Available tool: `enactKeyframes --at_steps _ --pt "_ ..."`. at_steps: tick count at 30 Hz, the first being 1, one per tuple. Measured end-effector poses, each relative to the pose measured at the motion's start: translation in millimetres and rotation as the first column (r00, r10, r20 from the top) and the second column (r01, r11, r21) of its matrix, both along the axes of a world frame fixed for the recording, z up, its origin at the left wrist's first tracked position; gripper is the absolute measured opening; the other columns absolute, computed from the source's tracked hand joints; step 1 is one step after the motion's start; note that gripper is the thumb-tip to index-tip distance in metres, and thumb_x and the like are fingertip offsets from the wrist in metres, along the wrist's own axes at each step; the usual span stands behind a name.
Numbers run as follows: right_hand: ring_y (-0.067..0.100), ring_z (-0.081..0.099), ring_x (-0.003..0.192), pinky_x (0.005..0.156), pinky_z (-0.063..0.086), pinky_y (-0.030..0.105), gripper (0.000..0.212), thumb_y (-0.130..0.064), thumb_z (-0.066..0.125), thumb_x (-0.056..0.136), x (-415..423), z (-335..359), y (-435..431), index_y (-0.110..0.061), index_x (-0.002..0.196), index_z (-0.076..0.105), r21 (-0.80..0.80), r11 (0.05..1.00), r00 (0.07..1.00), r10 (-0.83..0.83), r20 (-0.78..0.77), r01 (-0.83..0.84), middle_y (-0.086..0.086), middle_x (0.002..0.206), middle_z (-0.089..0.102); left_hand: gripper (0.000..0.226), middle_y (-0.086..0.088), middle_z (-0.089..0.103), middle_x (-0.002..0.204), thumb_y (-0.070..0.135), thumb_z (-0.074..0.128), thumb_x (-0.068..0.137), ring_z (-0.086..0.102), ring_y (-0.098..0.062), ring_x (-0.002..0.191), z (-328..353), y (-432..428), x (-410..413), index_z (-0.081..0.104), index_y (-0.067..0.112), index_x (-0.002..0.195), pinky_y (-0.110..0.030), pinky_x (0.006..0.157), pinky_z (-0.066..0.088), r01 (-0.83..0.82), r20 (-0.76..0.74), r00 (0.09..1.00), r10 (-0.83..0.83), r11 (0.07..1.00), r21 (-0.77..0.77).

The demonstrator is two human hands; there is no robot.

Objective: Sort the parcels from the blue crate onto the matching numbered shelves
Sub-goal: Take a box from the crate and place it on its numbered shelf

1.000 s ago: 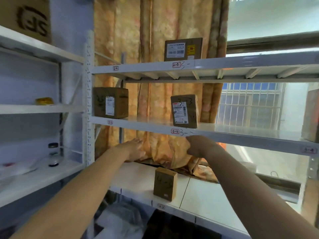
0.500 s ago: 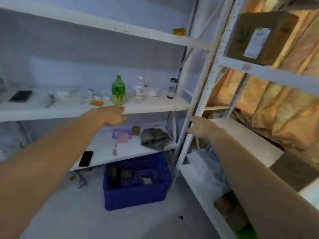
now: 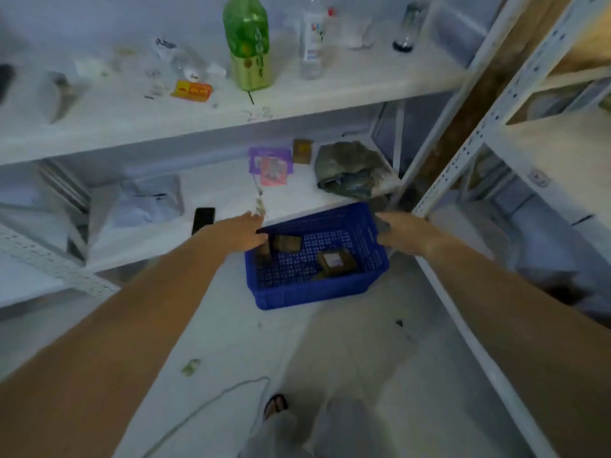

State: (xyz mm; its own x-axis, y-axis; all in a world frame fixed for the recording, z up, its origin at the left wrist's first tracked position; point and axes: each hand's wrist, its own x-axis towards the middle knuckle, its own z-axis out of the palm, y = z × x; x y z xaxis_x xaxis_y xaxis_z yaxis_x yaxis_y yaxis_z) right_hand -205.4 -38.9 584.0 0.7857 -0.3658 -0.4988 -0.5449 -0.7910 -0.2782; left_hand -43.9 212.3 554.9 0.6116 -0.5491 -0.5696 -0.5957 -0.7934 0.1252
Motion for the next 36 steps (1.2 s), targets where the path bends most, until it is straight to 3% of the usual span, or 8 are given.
enactKeyframes --at_steps 3,11,17,21,26,28,30,36 --pt "0.027 0.035 0.137 0.113 0.031 0.040 0.058 -0.030 0.052 0.094 -9.6 -55.5 -11.0 -0.015 0.146 0.031 0.092 0.995 0.991 -0.033 -0.131 0.045 0.006 0.152 0.033 0.051 -0.018 0.035 0.145 0.034 0.034 0.099 0.039 -0.030 0.130 -48.0 -31.7 3.7 0.031 0.003 0.140 -0.036 0.109 0.031 0.038 -0.089 0.995 -0.038 0.999 0.009" --pt "0.020 0.032 0.140 0.110 0.031 0.033 0.061 -0.027 0.051 0.095 26.2 -204.3 -84.0 -0.016 0.149 0.024 0.189 0.982 0.964 0.055 -0.259 -0.005 0.004 0.153 0.030 0.060 -0.006 -0.002 0.160 0.034 0.027 0.102 0.003 -0.020 0.148 -177.9 -109.8 31.8 0.002 0.010 0.151 -0.033 0.118 0.011 -0.027 -0.280 0.957 0.075 0.985 0.171" --pt "0.019 0.029 0.142 0.111 0.029 0.033 0.060 -0.031 0.046 0.098 89.4 -317.3 -130.7 -0.018 0.151 0.020 0.299 0.954 0.955 0.064 -0.290 0.027 0.001 0.157 0.022 0.054 -0.008 0.004 0.159 0.026 0.025 0.103 0.011 -0.021 0.146 -272.0 -155.5 66.2 0.006 0.008 0.151 -0.029 0.115 0.015 -0.026 -0.381 0.920 0.095 0.983 0.182" --pt "0.007 0.054 0.087 0.077 0.044 0.027 0.055 -0.028 0.042 0.098 125.4 -410.9 -147.1 -0.023 0.150 0.024 0.408 0.879 0.941 -0.119 -0.316 0.248 0.005 0.150 0.037 0.053 -0.012 0.007 0.159 0.017 0.030 0.102 0.009 -0.023 0.147 -364.3 -169.4 101.8 0.010 0.004 0.149 -0.032 0.117 0.015 0.005 -0.391 0.917 0.078 0.978 0.208" --pt "0.029 0.041 0.132 0.104 0.036 0.039 0.051 -0.023 0.045 0.098 167.7 -550.6 -166.8 -0.014 0.147 0.031 0.411 0.524 0.665 -0.571 -0.481 0.746 0.011 0.148 0.038 0.056 -0.005 -0.005 0.155 0.028 0.011 0.100 0.009 -0.032 0.146 -500.2 -214.5 147.2 0.011 -0.002 0.148 -0.038 0.119 0.000 0.017 -0.449 0.891 0.069 0.983 0.184" --pt "0.027 0.063 0.092 0.077 0.052 0.026 0.021 -0.021 0.048 0.098 177.5 -588.9 -171.9 -0.013 0.117 0.055 0.369 0.343 0.499 -0.678 -0.539 0.864 0.014 0.101 0.060 0.051 -0.005 -0.001 0.159 0.017 0.024 0.102 0.019 -0.028 0.145 -538.8 -236.1 152.1 0.009 0.010 0.151 -0.036 0.118 0.016 -0.038 -0.445 0.889 0.109 0.986 0.165" --pt "0.014 0.042 0.045 0.043 0.041 0.022 0.009 -0.021 0.050 0.098 184.4 -636.4 -171.6 -0.017 0.090 0.052 0.331 0.228 0.383 -0.746 -0.546 0.916 0.006 0.059 0.038 0.058 -0.002 -0.006 0.160 0.009 0.030 0.101 0.010 -0.023 0.147 -593.0 -259.7 156.4 0.001 0.017 0.151 -0.032 0.118 0.017 -0.061 -0.457 0.881 0.126 0.986 0.153" --pt "0.020 0.052 0.104 0.096 0.039 0.032 0.070 -0.051 0.051 0.090 200.8 -772.7 -171.0 -0.017 0.148 0.031 0.409 -0.056 0.259 -0.694 -0.672 0.911 0.005 0.130 0.051 0.061 0.001 -0.004 0.159 0.011 0.031 0.102 0.015 -0.015 0.144 -701.8 -317.2 163.4 -0.004 0.017 0.151 -0.030 0.118 0.013 -0.247 -0.522 0.823 0.224 0.969 0.027"
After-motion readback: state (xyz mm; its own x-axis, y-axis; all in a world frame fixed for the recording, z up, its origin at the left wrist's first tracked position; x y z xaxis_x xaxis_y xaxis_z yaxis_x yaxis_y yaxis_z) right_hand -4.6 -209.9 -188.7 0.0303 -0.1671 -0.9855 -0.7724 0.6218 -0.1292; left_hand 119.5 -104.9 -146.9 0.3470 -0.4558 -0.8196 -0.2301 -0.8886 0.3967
